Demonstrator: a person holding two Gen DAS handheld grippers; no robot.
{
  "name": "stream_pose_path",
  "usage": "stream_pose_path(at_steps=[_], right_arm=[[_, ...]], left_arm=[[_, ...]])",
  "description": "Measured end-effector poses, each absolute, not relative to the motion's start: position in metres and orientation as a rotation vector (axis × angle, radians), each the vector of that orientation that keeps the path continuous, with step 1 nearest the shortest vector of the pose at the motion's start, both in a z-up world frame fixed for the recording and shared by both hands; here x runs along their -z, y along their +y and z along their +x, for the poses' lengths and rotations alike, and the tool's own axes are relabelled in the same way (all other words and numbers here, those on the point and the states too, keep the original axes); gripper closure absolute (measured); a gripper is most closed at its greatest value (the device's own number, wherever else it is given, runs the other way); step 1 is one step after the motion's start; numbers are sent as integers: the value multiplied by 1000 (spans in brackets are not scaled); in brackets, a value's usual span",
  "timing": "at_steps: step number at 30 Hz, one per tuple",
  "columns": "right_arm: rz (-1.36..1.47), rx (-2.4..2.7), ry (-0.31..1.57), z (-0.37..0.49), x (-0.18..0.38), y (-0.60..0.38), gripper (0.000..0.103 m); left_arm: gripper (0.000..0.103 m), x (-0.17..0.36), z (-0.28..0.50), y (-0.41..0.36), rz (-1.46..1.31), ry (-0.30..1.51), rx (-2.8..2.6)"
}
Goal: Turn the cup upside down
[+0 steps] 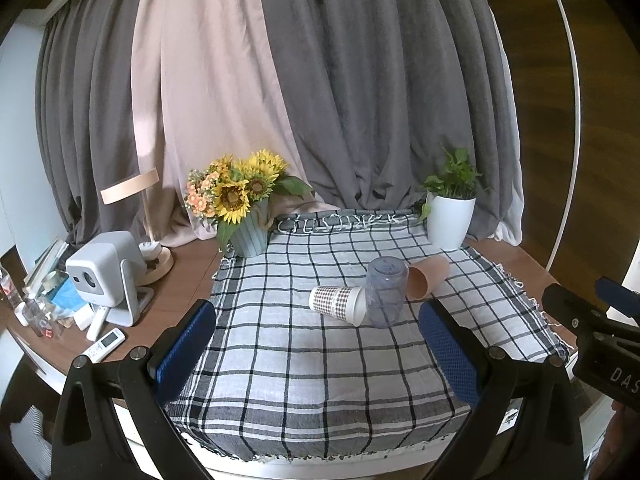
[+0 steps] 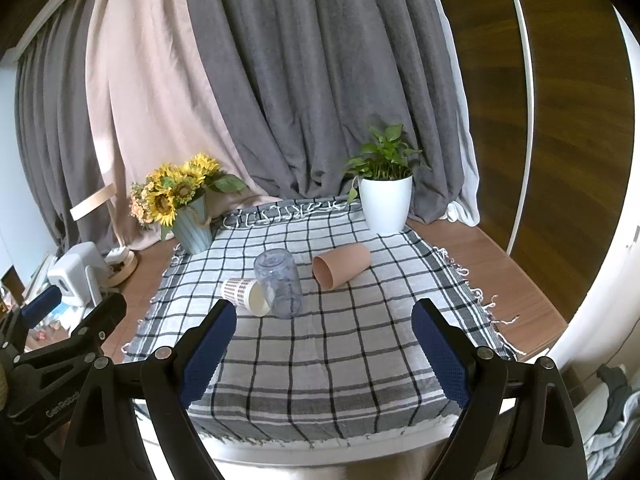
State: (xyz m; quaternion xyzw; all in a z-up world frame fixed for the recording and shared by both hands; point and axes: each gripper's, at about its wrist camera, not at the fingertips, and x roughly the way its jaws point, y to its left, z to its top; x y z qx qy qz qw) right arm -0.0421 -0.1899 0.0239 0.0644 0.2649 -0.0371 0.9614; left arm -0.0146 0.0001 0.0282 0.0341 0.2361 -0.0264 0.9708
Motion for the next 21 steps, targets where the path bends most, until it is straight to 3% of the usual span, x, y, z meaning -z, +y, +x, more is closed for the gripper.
stream_pose_path(at_steps=[21], right_arm=[[128, 98, 557, -34, -19, -179, 14]], left_arm=[[0, -24, -6, 3, 65, 485, 76]])
